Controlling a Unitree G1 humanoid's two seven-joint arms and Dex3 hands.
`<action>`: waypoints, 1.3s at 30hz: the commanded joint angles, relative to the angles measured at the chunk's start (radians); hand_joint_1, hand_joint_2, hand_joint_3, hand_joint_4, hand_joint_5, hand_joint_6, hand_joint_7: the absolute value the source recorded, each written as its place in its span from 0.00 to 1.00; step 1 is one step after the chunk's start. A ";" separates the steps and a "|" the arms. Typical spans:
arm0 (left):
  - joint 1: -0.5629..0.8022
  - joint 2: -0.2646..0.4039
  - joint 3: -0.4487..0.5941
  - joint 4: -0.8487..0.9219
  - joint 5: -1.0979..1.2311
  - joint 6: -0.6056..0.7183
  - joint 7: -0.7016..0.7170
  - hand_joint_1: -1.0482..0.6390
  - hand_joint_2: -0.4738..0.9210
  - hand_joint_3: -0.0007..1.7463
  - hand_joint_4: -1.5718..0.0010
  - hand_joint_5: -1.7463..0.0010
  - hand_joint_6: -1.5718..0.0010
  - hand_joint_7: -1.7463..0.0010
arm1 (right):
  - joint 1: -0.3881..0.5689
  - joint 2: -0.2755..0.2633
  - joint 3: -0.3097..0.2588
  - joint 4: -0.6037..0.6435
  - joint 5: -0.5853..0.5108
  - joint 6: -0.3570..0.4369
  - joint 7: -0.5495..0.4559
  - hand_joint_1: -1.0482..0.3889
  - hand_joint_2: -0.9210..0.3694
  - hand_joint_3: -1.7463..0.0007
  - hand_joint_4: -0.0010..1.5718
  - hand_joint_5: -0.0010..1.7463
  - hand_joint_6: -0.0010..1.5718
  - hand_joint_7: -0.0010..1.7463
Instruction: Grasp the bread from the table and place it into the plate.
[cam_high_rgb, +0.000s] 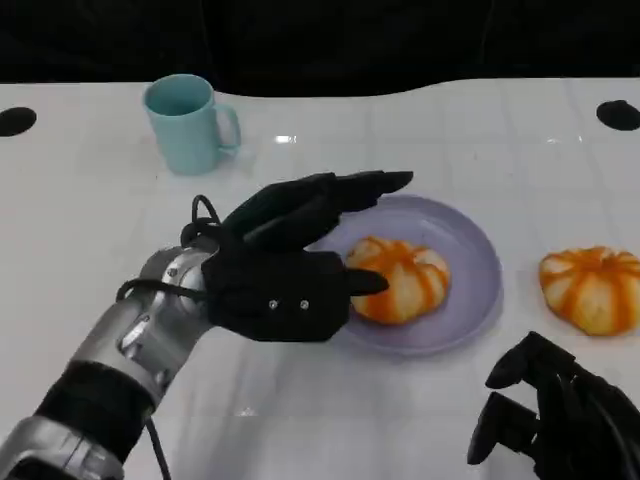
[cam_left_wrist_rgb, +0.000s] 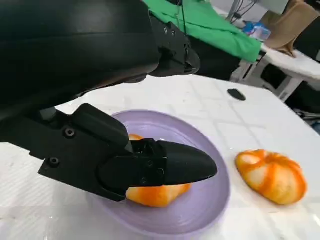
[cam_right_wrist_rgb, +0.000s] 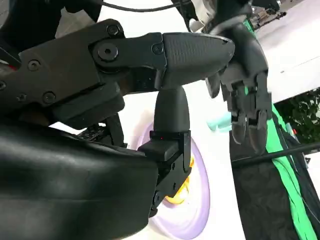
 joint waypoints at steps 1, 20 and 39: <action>0.084 0.024 0.047 -0.065 -0.041 -0.050 0.024 0.16 1.00 0.27 0.87 0.80 0.83 0.97 | 0.004 -0.012 -0.007 -0.008 0.000 -0.004 -0.001 0.38 0.00 0.74 0.40 1.00 0.28 0.93; 0.323 -0.077 0.212 -0.092 -0.301 -0.347 0.093 0.26 1.00 0.19 0.65 0.46 0.54 0.89 | -0.002 -0.020 -0.011 -0.004 0.003 0.001 0.001 0.37 0.00 0.74 0.40 1.00 0.28 0.93; 0.539 -0.164 0.259 -0.307 -0.705 -0.172 -0.148 0.26 1.00 0.16 0.63 0.04 0.59 0.35 | 0.003 -0.024 -0.009 -0.018 0.005 0.010 -0.003 0.37 0.00 0.75 0.39 1.00 0.27 0.93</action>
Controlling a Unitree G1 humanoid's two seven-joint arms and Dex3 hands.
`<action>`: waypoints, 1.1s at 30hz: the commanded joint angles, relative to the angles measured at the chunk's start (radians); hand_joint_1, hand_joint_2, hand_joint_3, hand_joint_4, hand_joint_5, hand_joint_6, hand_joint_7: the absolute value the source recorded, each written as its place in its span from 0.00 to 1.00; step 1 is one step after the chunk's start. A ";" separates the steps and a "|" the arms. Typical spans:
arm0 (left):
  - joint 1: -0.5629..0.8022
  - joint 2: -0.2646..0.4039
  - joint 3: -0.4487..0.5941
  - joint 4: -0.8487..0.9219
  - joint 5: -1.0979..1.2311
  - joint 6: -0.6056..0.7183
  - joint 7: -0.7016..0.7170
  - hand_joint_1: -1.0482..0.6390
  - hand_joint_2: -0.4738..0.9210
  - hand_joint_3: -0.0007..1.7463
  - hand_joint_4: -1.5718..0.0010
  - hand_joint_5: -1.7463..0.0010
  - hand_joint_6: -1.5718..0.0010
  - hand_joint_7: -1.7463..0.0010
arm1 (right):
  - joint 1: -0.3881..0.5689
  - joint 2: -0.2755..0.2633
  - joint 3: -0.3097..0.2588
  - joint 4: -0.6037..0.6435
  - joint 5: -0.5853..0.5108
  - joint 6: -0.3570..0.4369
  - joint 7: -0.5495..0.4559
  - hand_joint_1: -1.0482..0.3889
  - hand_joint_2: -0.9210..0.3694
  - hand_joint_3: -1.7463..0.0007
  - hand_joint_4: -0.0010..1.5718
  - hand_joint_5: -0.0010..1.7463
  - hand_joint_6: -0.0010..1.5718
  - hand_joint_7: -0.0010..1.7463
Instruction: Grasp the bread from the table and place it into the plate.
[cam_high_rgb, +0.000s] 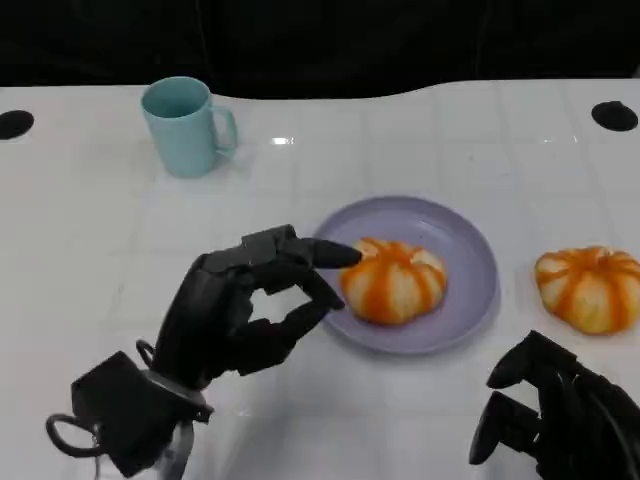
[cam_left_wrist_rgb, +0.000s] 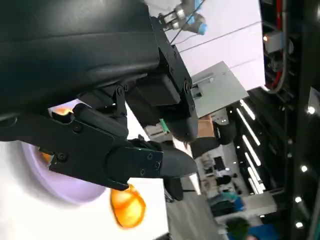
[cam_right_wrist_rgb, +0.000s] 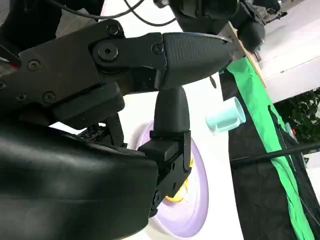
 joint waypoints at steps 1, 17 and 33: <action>0.061 -0.004 0.021 -0.078 -0.086 0.101 -0.052 0.26 1.00 0.16 0.63 0.03 0.60 0.33 | 0.006 -0.014 -0.009 -0.015 0.004 0.008 -0.004 0.37 0.00 0.75 0.39 1.00 0.27 0.93; 0.249 -0.044 0.083 -0.287 -0.335 0.450 -0.158 0.27 1.00 0.18 0.51 0.00 0.66 0.01 | 0.005 -0.016 -0.014 -0.020 0.012 0.014 -0.003 0.37 0.00 0.75 0.39 1.00 0.26 0.94; 0.357 -0.065 0.148 -0.364 -0.420 0.609 -0.176 0.28 1.00 0.23 0.53 0.00 0.69 0.00 | 0.007 -0.027 -0.014 -0.030 0.010 0.014 0.001 0.37 0.00 0.74 0.39 1.00 0.26 0.95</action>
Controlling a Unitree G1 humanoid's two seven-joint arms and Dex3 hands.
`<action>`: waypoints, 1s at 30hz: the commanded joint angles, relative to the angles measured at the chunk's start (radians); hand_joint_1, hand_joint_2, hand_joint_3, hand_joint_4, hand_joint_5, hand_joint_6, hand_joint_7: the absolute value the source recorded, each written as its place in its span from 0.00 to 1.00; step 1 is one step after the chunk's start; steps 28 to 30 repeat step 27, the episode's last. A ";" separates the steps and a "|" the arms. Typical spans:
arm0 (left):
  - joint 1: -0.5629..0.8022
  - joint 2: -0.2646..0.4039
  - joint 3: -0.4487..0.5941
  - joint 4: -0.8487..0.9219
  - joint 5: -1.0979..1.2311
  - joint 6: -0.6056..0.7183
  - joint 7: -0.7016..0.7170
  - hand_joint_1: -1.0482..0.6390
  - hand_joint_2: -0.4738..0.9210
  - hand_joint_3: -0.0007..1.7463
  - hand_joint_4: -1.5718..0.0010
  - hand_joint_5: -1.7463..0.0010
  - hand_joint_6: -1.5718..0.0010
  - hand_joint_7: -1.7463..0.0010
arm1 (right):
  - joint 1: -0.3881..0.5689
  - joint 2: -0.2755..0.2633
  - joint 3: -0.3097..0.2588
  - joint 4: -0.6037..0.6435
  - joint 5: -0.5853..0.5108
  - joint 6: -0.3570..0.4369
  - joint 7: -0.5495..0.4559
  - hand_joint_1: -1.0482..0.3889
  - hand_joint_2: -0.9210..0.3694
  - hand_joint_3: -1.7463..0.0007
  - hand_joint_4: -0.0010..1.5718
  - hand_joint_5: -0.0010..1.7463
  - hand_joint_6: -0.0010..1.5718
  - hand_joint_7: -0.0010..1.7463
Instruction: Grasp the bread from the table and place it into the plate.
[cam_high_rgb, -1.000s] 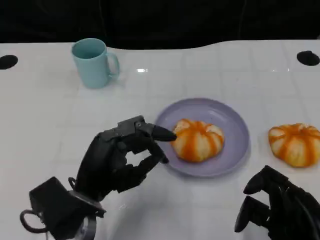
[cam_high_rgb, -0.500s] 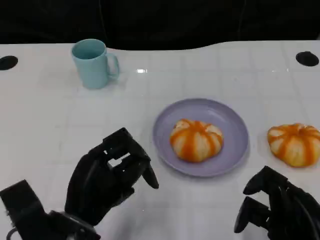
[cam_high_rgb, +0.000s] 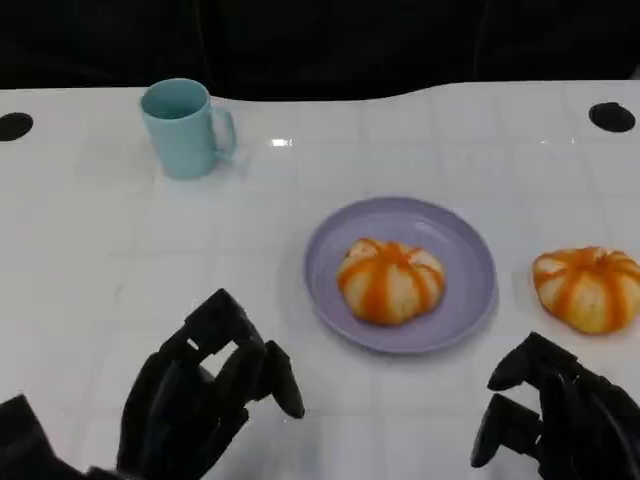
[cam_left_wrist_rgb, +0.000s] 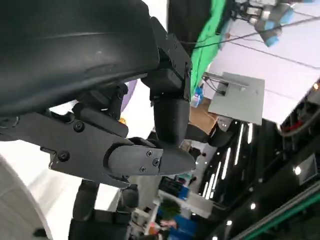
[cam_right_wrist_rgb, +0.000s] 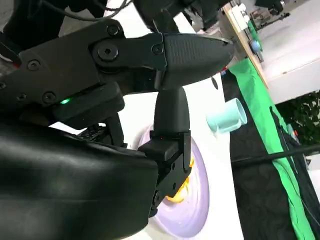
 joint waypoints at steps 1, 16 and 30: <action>0.027 0.003 0.032 -0.021 -0.030 0.032 -0.017 0.28 1.00 0.23 0.53 0.00 0.70 0.00 | 0.005 -0.012 -0.013 -0.021 0.008 0.001 -0.001 0.37 0.00 0.74 0.39 1.00 0.25 0.94; 0.048 -0.011 0.066 -0.009 -0.021 0.029 -0.029 0.29 1.00 0.23 0.53 0.00 0.71 0.00 | 0.005 -0.012 -0.012 -0.017 0.003 -0.014 0.002 0.37 0.00 0.73 0.38 1.00 0.25 0.94; 0.032 -0.018 0.079 0.011 -0.014 0.025 -0.041 0.28 1.00 0.22 0.53 0.00 0.70 0.00 | -0.001 -0.010 -0.015 -0.012 0.004 -0.012 -0.001 0.36 0.00 0.74 0.37 1.00 0.24 0.94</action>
